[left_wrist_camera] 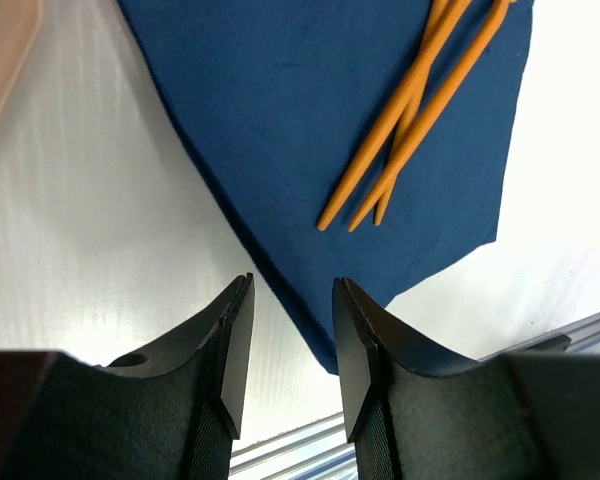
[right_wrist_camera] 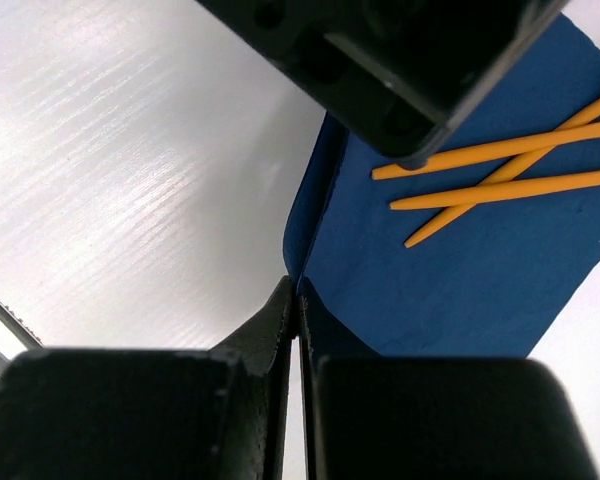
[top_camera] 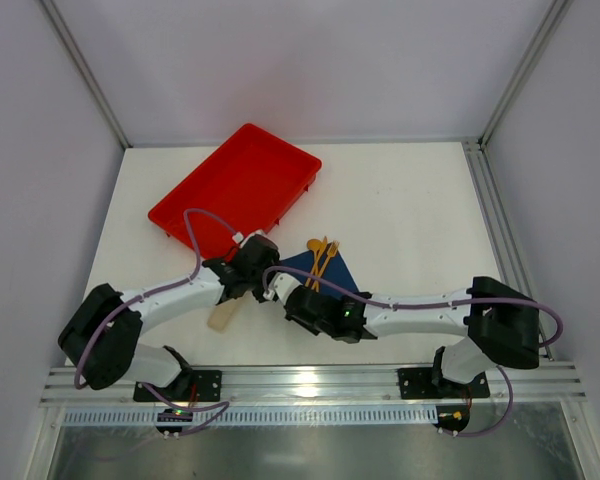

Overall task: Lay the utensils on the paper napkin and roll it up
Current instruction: Roll the napkin at the center of the board.

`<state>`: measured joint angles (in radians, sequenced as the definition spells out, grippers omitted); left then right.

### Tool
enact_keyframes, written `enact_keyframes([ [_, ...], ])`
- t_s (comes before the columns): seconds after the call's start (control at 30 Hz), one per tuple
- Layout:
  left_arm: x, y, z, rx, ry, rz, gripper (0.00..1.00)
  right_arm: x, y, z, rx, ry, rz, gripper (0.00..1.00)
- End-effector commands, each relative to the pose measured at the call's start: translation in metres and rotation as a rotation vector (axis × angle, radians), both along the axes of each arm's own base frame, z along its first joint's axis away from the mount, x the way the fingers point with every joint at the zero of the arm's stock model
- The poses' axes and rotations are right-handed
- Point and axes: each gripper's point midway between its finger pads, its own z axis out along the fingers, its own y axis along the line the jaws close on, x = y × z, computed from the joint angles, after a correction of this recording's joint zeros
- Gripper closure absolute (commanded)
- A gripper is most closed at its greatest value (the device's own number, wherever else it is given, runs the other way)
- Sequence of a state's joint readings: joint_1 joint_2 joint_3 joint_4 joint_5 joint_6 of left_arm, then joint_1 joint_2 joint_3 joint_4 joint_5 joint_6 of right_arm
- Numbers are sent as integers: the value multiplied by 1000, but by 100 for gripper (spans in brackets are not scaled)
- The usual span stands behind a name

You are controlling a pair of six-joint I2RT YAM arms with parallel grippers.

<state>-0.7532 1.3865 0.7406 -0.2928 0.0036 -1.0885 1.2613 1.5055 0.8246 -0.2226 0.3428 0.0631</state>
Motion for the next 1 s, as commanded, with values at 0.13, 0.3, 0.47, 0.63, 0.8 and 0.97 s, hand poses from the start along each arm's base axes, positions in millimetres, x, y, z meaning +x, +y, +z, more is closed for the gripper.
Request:
enact_keyframes([
  [0.13, 2, 2, 4, 12, -23, -12, 60, 8, 8, 10, 3, -23, -1, 85],
  [0.3, -2, -7, -4, -40, 7, -13, 60, 5, 11, 7, 29, 1, -5, 83],
  [0.47, -7, -13, -8, -71, 37, -25, 60, 6, 13, 10, 47, -3, -16, 83],
  [0.63, -6, -7, -12, -49, 28, -8, 60, 10, 12, 11, 48, -20, -24, 83],
  [0.8, -4, 2, -9, -6, 10, 6, 59, 12, 13, 14, 53, -30, -26, 77],
  [0.97, 5, 15, 4, 69, -50, 11, 59, 16, 10, 17, 50, -45, -36, 75],
])
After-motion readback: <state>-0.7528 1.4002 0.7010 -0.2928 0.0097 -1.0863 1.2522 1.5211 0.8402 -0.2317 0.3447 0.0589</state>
